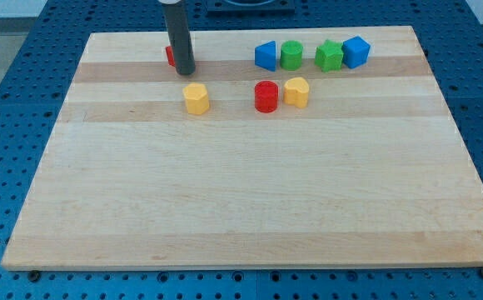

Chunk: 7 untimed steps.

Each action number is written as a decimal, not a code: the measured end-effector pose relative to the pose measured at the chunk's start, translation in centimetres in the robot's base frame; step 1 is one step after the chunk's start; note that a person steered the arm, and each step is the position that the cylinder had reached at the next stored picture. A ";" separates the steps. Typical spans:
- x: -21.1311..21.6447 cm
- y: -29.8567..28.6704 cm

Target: Slightly push red circle to right of yellow hexagon

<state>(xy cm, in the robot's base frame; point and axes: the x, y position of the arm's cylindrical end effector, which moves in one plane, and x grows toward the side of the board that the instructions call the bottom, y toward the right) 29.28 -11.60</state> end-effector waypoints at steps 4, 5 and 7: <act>12.1 10.8; 11.4 16.4; 9.1 14.2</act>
<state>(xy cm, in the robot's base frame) 38.41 2.60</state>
